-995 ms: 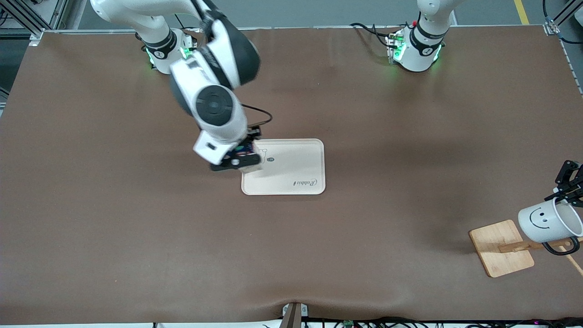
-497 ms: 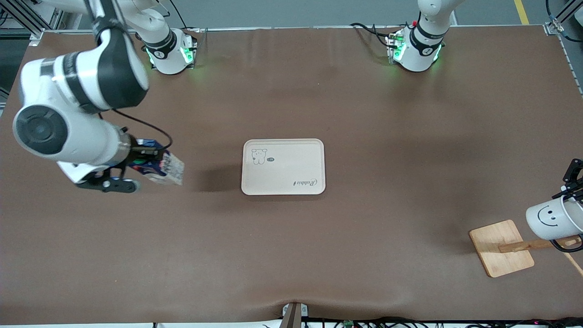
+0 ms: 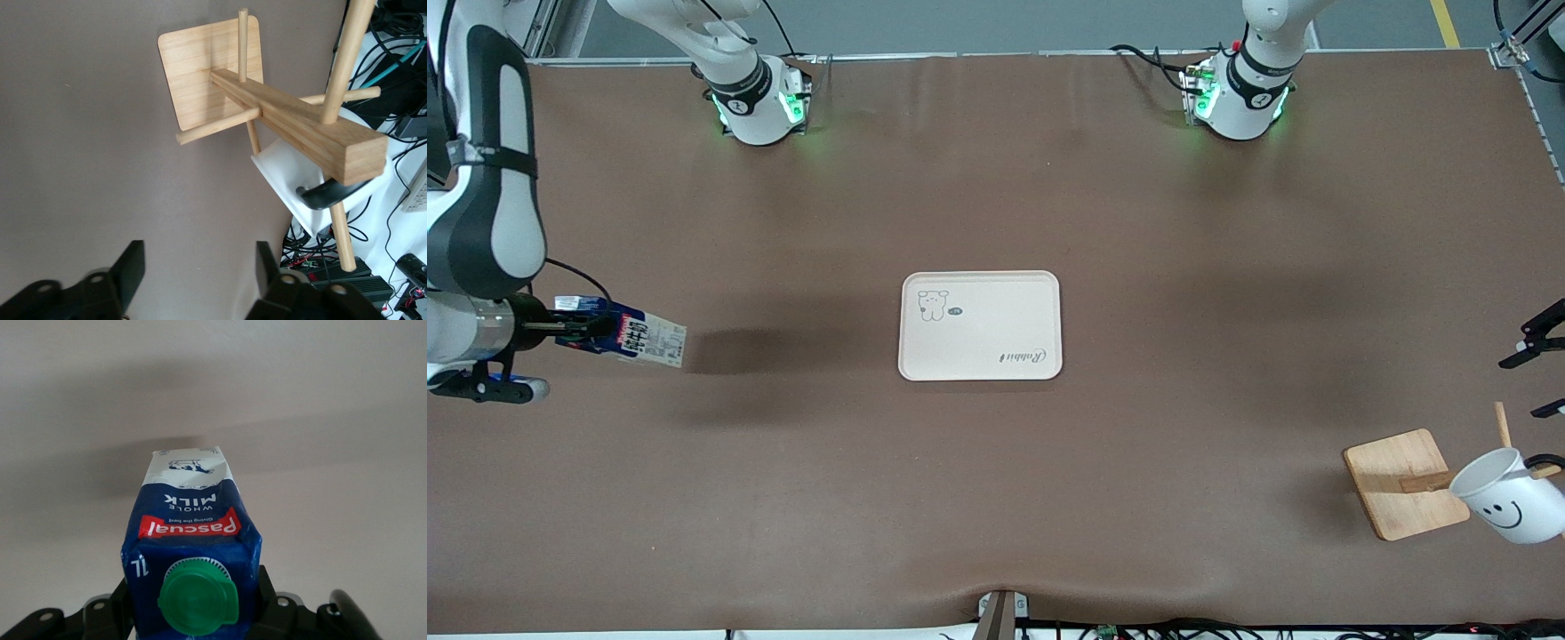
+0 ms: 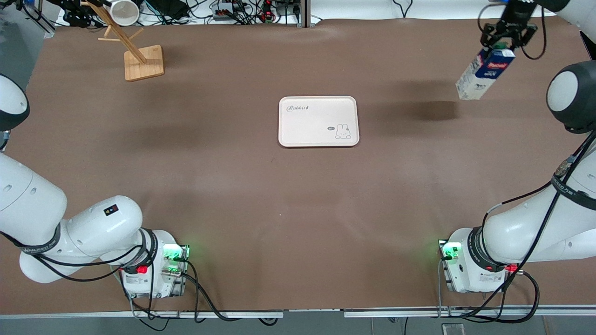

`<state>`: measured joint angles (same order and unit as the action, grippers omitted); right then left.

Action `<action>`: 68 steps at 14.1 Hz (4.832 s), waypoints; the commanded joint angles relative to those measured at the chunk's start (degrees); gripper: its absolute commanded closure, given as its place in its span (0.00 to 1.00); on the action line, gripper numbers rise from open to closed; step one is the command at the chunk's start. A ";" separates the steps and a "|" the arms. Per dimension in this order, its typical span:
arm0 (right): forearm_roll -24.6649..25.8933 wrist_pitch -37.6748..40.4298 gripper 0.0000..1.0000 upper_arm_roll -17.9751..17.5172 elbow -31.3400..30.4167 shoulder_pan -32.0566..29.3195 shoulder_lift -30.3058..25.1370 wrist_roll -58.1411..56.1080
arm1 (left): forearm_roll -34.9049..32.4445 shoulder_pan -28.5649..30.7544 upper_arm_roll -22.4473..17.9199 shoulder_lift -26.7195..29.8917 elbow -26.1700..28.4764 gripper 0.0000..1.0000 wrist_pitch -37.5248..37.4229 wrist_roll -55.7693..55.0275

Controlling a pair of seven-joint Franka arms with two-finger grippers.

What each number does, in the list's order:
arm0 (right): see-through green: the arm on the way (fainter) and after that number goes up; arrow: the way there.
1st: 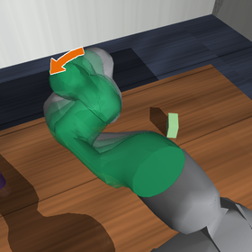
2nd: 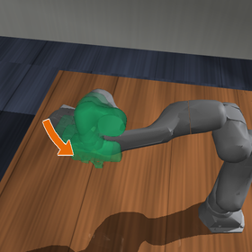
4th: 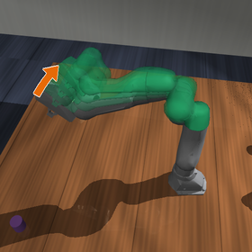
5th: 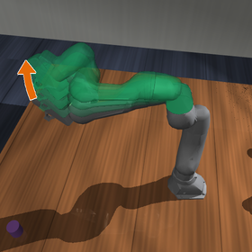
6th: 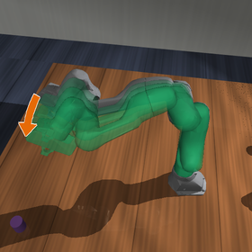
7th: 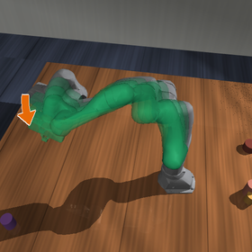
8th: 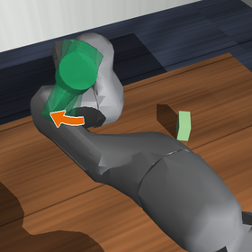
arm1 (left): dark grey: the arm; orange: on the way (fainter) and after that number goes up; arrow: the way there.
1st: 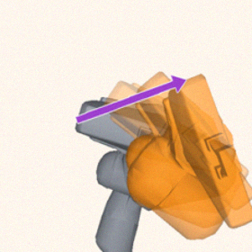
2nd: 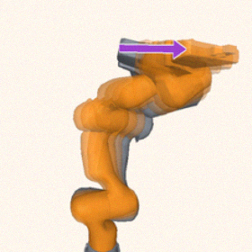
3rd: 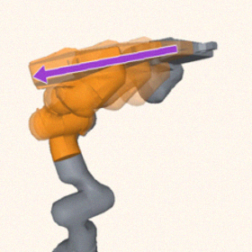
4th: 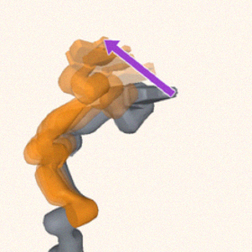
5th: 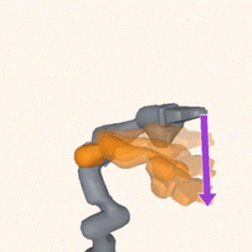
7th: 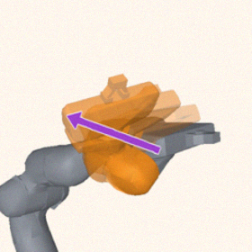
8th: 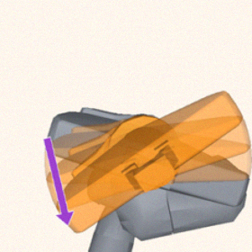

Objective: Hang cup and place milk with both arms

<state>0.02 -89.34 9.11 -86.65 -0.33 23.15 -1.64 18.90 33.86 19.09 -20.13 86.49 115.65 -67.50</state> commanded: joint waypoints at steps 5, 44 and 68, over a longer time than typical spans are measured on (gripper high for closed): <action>3.21 -10.14 1.00 -1.38 -13.09 1.91 -2.05 0.32 | -5.42 -0.81 5.77 1.93 -2.99 0.00 -6.74 1.40; -4.78 5.33 0.00 -1.46 -10.76 -3.27 -31.54 0.32 | -22.06 -37.80 -16.08 25.47 6.12 0.00 -25.22 52.37; 1.21 8.57 0.00 -1.11 3.86 -1.52 -22.36 -5.57 | -20.83 -37.72 -17.94 25.93 5.53 0.00 -28.02 61.00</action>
